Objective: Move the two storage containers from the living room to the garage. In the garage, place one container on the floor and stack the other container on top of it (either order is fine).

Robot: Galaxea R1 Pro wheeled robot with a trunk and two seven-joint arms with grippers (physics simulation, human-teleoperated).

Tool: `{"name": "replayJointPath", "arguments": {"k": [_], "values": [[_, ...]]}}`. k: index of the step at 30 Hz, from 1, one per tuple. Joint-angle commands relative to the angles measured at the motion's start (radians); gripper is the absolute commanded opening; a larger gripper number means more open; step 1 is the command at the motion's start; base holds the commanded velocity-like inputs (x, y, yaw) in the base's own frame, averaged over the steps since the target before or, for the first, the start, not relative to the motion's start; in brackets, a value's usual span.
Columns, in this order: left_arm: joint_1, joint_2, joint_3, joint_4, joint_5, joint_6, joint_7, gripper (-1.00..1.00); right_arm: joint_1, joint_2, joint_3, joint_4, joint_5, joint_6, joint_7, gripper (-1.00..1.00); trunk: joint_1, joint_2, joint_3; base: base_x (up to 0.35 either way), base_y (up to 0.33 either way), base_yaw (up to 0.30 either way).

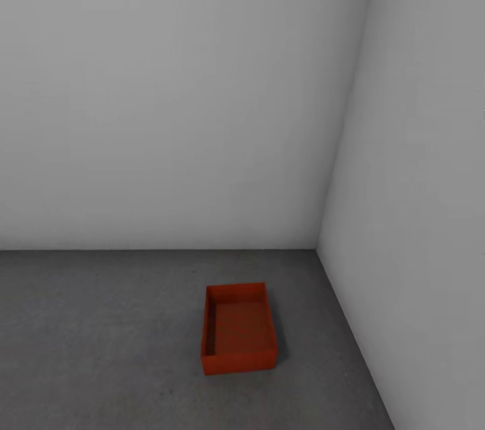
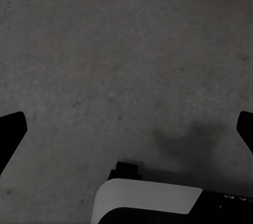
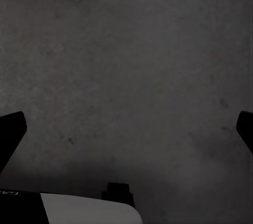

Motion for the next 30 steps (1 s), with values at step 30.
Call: {"name": "replayJointPath", "arguments": {"k": [30], "values": [[-0.002, 0.000, 0.003, 0.004, -0.002, -0.006, 0.002, 1.00, -0.001, 0.000, 0.004, 0.002, 0.005, -0.003, -0.001, 1.00, -0.115, 0.210, 0.107, 0.000, 0.000, 0.000]]}}
